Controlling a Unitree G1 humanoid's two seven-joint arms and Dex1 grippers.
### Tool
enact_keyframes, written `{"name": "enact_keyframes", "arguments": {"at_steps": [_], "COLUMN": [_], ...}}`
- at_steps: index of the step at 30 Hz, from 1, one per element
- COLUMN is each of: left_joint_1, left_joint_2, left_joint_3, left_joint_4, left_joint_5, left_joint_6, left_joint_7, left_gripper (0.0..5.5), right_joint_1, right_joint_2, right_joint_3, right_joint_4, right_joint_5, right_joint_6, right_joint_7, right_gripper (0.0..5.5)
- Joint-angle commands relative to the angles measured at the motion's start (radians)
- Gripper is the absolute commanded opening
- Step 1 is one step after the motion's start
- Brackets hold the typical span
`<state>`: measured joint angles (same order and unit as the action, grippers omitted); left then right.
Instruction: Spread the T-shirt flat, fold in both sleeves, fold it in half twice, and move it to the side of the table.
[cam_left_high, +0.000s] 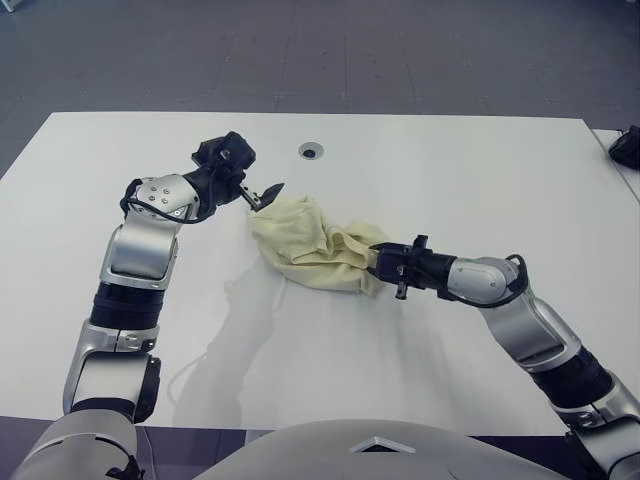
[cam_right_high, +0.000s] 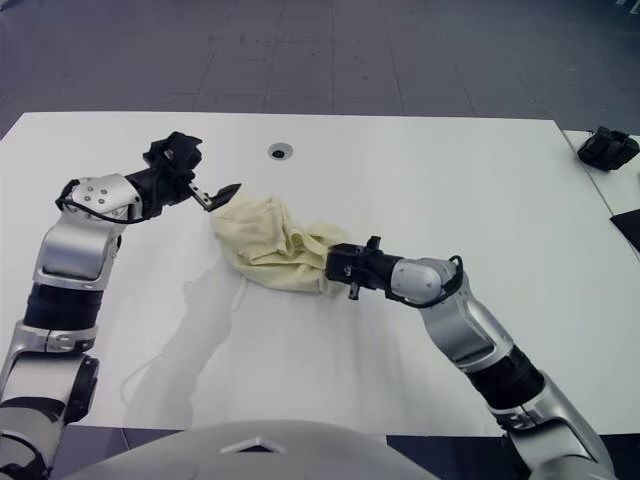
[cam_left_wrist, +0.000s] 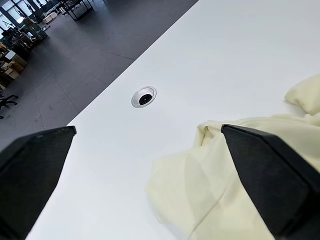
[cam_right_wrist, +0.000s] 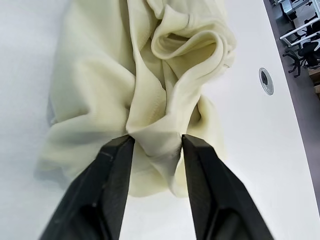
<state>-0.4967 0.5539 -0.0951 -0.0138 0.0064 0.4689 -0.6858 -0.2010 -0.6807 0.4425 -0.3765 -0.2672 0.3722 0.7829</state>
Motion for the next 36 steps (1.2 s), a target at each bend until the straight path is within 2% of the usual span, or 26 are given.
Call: {"name": "enact_keyframes", "arguments": {"at_steps": [1, 8, 16, 25, 31, 36], "left_joint_1": [-0.008, 0.009, 0.055, 0.126, 0.099, 0.061], "left_joint_2": [0.015, 0.026, 0.076, 0.113, 0.057, 0.014], "left_joint_3": [0.0, -0.004, -0.028, -0.115, -0.184, -0.226], "left_joint_4": [-0.005, -0.034, -0.095, -0.23, -0.195, -0.136], "left_joint_5": [0.004, -0.005, -0.026, -0.059, -0.019, 0.006], "left_joint_6": [-0.001, 0.009, 0.007, 0.006, 0.011, 0.004], "left_joint_7": [0.002, -0.011, -0.099, -0.224, -0.19, -0.166], "left_gripper": [5.4, 5.4, 5.4, 5.4, 5.4, 4.6], "right_joint_1": [0.008, -0.002, -0.106, -0.108, -0.107, -0.095], "right_joint_2": [0.001, 0.009, 0.056, 0.07, 0.071, 0.069], "right_joint_3": [-0.002, -0.035, -0.18, -0.187, -0.19, -0.197], "right_joint_4": [-0.02, -0.008, 0.095, 0.114, 0.115, 0.105], "right_joint_5": [-0.009, -0.019, -0.034, -0.042, -0.043, -0.045], "right_joint_6": [0.015, 0.02, -0.06, -0.08, -0.083, -0.08], "right_joint_7": [0.014, -0.007, -0.176, -0.202, -0.201, -0.201], "right_gripper": [1.08, 0.02, 0.02, 0.02, 0.02, 0.0]}}
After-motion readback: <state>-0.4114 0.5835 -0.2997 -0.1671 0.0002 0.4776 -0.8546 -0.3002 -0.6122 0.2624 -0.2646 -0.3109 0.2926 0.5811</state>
